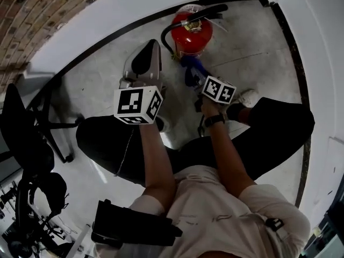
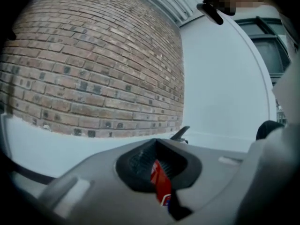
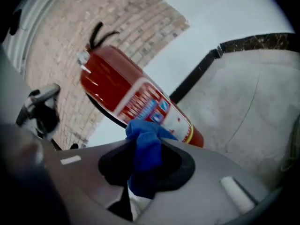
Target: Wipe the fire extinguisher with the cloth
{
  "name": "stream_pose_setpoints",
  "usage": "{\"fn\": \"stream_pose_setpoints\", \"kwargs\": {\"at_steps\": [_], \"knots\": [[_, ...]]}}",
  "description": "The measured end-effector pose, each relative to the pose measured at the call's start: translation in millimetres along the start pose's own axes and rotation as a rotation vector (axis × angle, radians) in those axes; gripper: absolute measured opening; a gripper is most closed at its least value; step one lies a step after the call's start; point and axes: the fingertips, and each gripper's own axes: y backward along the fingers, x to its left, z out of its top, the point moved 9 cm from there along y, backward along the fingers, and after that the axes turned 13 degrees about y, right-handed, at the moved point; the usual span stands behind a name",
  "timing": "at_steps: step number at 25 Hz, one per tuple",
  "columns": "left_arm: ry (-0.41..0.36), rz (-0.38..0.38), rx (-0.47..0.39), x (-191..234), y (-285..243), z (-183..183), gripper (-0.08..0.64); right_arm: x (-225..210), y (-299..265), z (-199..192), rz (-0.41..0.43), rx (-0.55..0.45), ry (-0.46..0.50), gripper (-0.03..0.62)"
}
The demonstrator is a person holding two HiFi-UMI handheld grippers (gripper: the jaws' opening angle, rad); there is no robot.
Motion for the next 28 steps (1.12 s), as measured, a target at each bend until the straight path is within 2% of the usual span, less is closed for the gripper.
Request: {"fn": "stream_pose_setpoints", "kwargs": {"at_steps": [6, 9, 12, 19, 21, 22, 25, 28], "knots": [[0.002, 0.005, -0.075, -5.1, 6.1, 23.4, 0.000, 78.1, 81.5, 116.4, 0.203, -0.369, -0.028, 0.081], [-0.010, -0.004, -0.069, -12.8, 4.7, 22.0, 0.000, 89.0, 72.7, 149.8, 0.254, -0.430, -0.038, 0.080], [-0.030, -0.016, -0.069, -21.5, 5.4, 23.1, 0.000, 84.4, 57.0, 147.5, 0.258, -0.443, -0.054, 0.078], [-0.039, -0.003, -0.052, -16.3, 7.9, 17.3, 0.000, 79.7, 58.3, 108.1, 0.155, -0.562, 0.078, 0.072], [-0.037, 0.002, -0.040, -15.7, 6.4, 13.4, 0.000, 75.6, 54.8, 94.9, 0.109, -0.547, 0.117, 0.072], [-0.038, 0.004, -0.036, -15.8, 5.5, 12.1, 0.000, 69.5, 49.5, 83.8, 0.084, -0.505, 0.115, 0.072], [-0.038, 0.012, -0.026, -14.4, 2.9, 8.3, 0.000, 26.6, 15.1, 34.0, 0.013, -0.319, 0.008, 0.074], [-0.012, 0.007, -0.023, -11.9, -1.6, 4.1, 0.000, -31.3, -24.4, -8.8, -0.072, -0.184, -0.096, 0.074]]}}
